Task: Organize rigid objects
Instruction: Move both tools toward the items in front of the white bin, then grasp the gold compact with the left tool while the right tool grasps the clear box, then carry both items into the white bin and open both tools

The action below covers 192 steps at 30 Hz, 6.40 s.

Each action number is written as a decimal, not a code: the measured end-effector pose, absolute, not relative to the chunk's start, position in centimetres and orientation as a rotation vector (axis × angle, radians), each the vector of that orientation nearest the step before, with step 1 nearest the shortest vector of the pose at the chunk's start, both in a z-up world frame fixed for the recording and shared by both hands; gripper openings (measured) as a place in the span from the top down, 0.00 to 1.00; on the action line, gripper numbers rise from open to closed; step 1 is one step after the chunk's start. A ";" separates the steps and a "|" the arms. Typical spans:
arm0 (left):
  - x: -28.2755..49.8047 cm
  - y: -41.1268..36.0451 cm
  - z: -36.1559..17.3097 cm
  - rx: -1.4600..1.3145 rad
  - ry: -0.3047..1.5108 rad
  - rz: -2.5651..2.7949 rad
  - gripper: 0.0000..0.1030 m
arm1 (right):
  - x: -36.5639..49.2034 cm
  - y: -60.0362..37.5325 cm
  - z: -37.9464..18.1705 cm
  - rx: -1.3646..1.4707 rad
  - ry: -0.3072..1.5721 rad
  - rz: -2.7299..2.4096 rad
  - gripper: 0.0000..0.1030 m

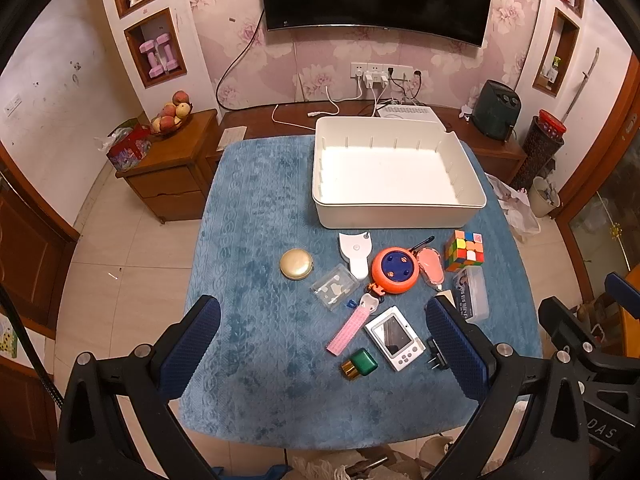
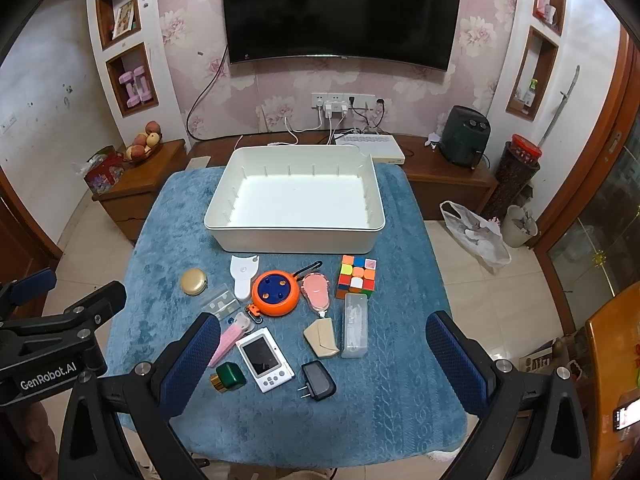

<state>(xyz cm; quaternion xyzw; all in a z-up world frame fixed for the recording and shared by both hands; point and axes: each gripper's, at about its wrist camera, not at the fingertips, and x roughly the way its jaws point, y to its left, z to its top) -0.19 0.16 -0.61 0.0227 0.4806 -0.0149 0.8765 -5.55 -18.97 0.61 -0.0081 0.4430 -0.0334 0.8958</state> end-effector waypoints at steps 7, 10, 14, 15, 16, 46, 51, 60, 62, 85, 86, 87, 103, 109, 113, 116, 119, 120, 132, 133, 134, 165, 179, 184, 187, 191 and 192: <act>-0.3 0.2 -0.7 0.046 1.005 -0.031 0.01 | -5.4 -18.5 0.4 -0.022 0.923 -0.065 0.00; -0.4 0.2 -0.8 0.048 1.007 -0.033 0.01 | -5.3 -18.5 0.4 -0.020 0.926 -0.064 0.00; -0.5 0.3 -0.9 0.048 1.007 -0.034 0.01 | -5.2 -18.4 0.3 -0.013 0.934 -0.066 0.00; -0.5 0.3 -0.9 0.048 1.008 -0.034 0.01 | -5.2 -18.3 0.2 -0.011 0.934 -0.063 0.00; -0.5 0.3 -0.9 0.047 1.009 -0.034 0.01 | -5.2 -18.4 0.2 -0.011 0.933 -0.062 0.00; 7.9 6.4 -9.3 -0.049 1.191 -0.067 0.01 | 1.4 -22.6 -7.2 0.124 1.100 -0.073 0.00; 10.1 7.3 -13.8 -0.006 1.273 -0.068 0.01 | 2.6 -24.7 -10.4 0.155 1.128 -0.098 0.02; 13.1 7.5 -20.4 -0.005 1.391 -0.088 0.01 | 3.4 -28.2 -16.5 0.220 1.218 -0.158 0.10; 13.8 7.5 -21.2 -0.018 1.401 -0.100 0.01 | 3.6 -28.2 -17.5 0.236 1.241 -0.162 0.11; 17.1 6.5 -25.1 -0.020 1.458 0.013 0.11 | 6.4 -27.1 -22.2 0.272 1.339 -0.161 0.45; 16.9 5.7 -25.4 -0.018 1.467 0.016 0.12 | 6.5 -27.2 -22.2 0.274 1.343 -0.165 0.45; 16.8 5.5 -25.6 -0.013 1.475 0.019 0.12 | 6.5 -27.2 -22.2 0.275 1.345 -0.167 0.45; 16.6 1.9 -26.0 0.037 1.421 0.036 0.43 | 7.9 -26.1 -22.1 0.213 1.356 -0.160 0.63; 15.6 2.4 -24.0 0.039 1.405 0.053 0.44 | 6.5 -25.6 -21.0 0.194 1.337 -0.132 0.63; 13.9 1.9 -21.6 0.035 1.365 0.062 0.44 | 5.5 -25.6 -19.7 0.187 1.315 -0.111 0.63; 12.5 1.1 -19.2 0.029 1.331 0.061 0.44 | 4.7 -25.6 -18.2 0.180 1.290 -0.086 0.63; 11.3 0.5 -16.9 0.027 1.281 0.050 0.44 | 4.0 -25.8 -16.5 0.173 1.258 -0.058 0.63; 10.8 0.0 -15.8 0.028 1.258 0.044 0.44 | 3.8 -25.9 -16.0 0.172 1.247 -0.046 0.63; 11.3 -4.7 -6.2 0.041 1.083 -0.040 0.43 | 5.9 -25.9 -7.5 0.102 1.072 0.086 0.63; 11.8 -5.2 -5.6 0.046 1.074 -0.042 0.43 | 6.5 -25.9 -7.0 0.099 1.059 0.092 0.63; 12.3 -5.6 -5.2 0.049 1.066 -0.045 0.43 | 7.4 -25.8 -6.4 0.094 1.046 0.096 0.63; 33.1 -10.7 -22.0 0.205 1.309 -0.185 0.43 | 29.2 -23.8 -20.2 0.141 1.306 -0.083 0.62; 32.7 -10.8 -21.7 0.134 1.335 -0.167 0.15 | 27.2 -24.4 -19.9 0.100 1.283 -0.093 0.27; 31.5 -10.7 -19.3 0.117 1.279 -0.165 0.02 | 25.7 -24.3 -17.6 0.071 1.212 -0.074 0.27; 30.6 -11.1 -17.7 0.136 1.236 -0.153 0.02 | 24.5 -24.7 -16.0 0.093 1.157 -0.059 0.27; 29.4 -10.5 -16.5 0.125 1.215 -0.137 0.02 | 23.3 -25.3 -14.9 0.141 1.084 -0.054 0.27; 29.1 -10.1 -16.4 0.122 1.209 -0.134 0.02 | 23.0 -25.0 -14.3 0.141 1.069 -0.056 0.27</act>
